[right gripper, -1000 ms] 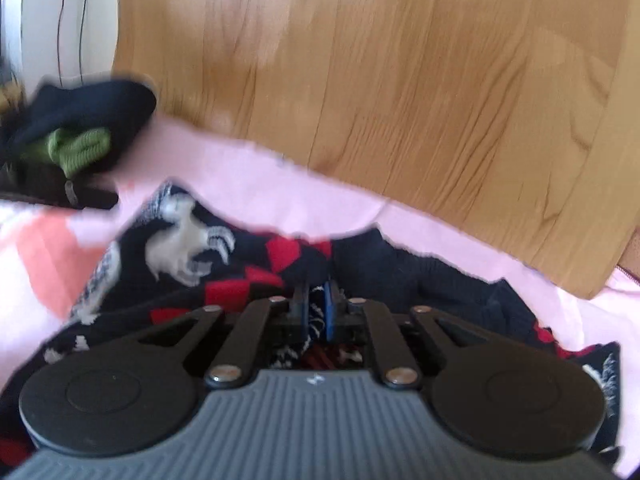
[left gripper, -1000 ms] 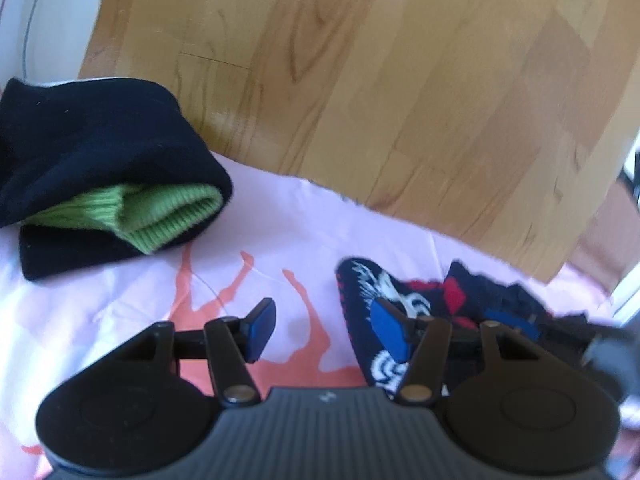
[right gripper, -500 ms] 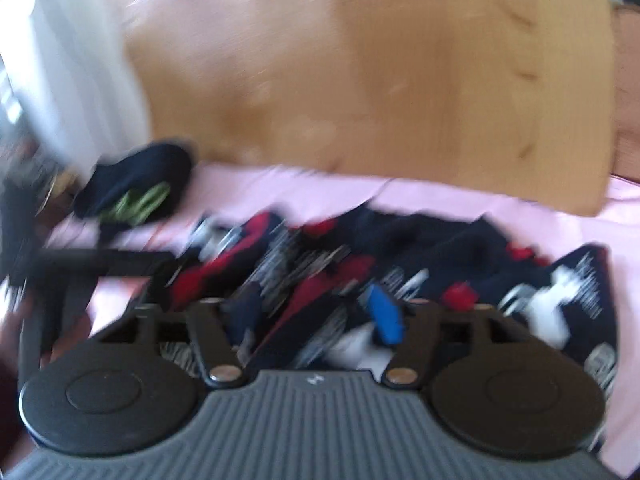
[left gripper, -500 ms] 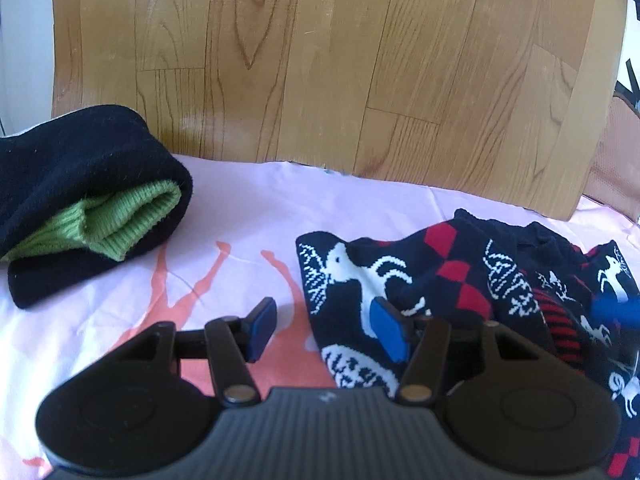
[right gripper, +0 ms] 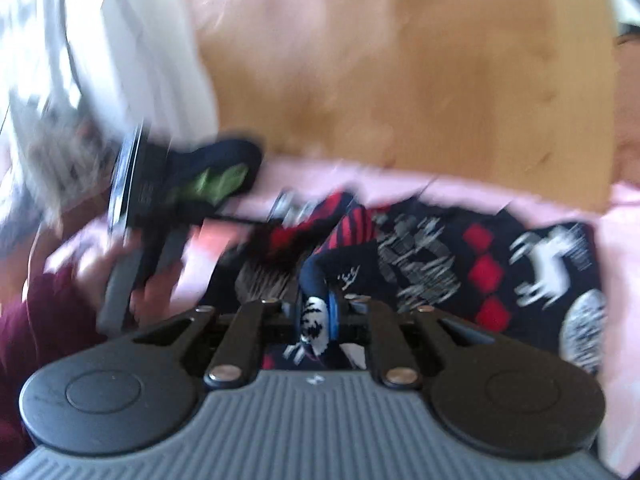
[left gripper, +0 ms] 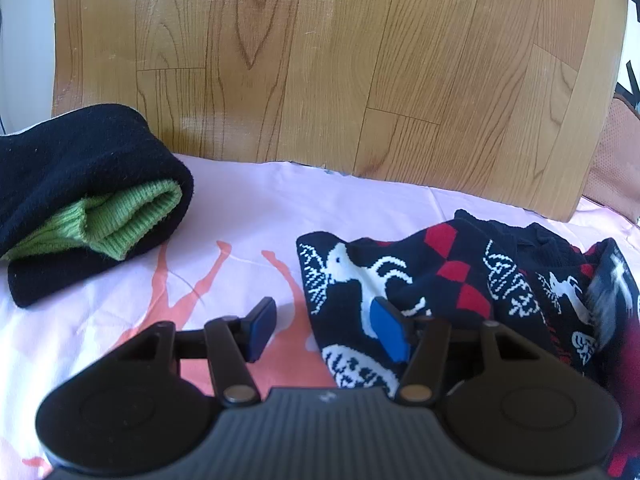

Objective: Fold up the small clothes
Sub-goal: 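Grasp the sweater hem with the right gripper and lift it toward the left gripper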

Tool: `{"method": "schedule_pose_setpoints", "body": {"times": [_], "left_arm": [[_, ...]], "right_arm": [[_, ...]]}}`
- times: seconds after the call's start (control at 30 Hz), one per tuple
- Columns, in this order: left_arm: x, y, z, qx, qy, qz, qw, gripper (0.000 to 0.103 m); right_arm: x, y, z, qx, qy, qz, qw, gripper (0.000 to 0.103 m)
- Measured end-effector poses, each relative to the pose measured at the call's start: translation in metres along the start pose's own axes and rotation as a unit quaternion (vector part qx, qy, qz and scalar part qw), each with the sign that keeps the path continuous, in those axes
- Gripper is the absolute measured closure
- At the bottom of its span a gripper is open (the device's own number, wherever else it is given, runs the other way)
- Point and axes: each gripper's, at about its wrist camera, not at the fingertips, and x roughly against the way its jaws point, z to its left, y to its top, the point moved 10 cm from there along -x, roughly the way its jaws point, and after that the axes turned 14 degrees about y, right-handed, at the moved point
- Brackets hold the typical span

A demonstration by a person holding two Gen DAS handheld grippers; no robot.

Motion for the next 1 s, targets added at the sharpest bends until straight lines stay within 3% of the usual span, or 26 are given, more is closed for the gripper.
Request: {"method": "schedule_pose_setpoints", "body": {"times": [0.07, 0.1, 0.2, 0.27, 0.43, 0.53, 0.67, 0.73, 0.8, 0.83, 1.0], "left_arm": [[0.000, 0.000, 0.000, 0.000, 0.000, 0.000, 1.0000, 0.050], [0.000, 0.000, 0.001, 0.001, -0.001, 0.001, 1.0000, 0.050], [0.000, 0.000, 0.001, 0.000, 0.000, 0.001, 1.0000, 0.049], [0.000, 0.000, 0.001, 0.001, 0.000, 0.001, 1.0000, 0.049], [0.000, 0.000, 0.002, 0.003, -0.001, 0.003, 1.0000, 0.049], [0.000, 0.000, 0.002, 0.003, 0.000, 0.003, 1.0000, 0.048], [0.000, 0.000, 0.002, 0.001, 0.002, 0.001, 1.0000, 0.048], [0.000, 0.000, 0.002, 0.001, 0.002, 0.001, 1.0000, 0.048], [0.000, 0.000, 0.002, 0.001, 0.002, 0.001, 1.0000, 0.048], [0.000, 0.000, 0.002, 0.001, 0.002, 0.001, 1.0000, 0.048], [-0.001, 0.000, 0.003, 0.002, 0.000, 0.002, 1.0000, 0.048]], "right_arm": [[-0.016, -0.012, -0.003, 0.000, 0.019, 0.041, 0.999, 0.070], [-0.016, -0.007, -0.010, 0.000, 0.014, 0.037, 0.999, 0.070], [0.010, 0.042, -0.051, -0.049, -0.003, -0.044, 0.998, 0.070], [0.019, 0.069, -0.094, -0.060, -0.069, -0.066, 0.994, 0.069], [-0.009, 0.070, -0.176, -0.046, -0.188, 0.043, 0.980, 0.067], [-0.017, 0.061, -0.178, -0.050, -0.155, 0.071, 0.984, 0.053], [-0.045, 0.056, -0.136, 0.046, -0.109, 0.111, 0.987, 0.050], [-0.061, 0.051, -0.132, 0.068, -0.112, 0.123, 0.984, 0.054], [-0.065, 0.056, -0.129, 0.059, -0.106, 0.121, 0.985, 0.085], [-0.062, 0.058, -0.129, 0.059, -0.120, 0.119, 0.984, 0.095], [-0.039, 0.069, -0.137, 0.048, -0.152, 0.064, 0.985, 0.096]]}}
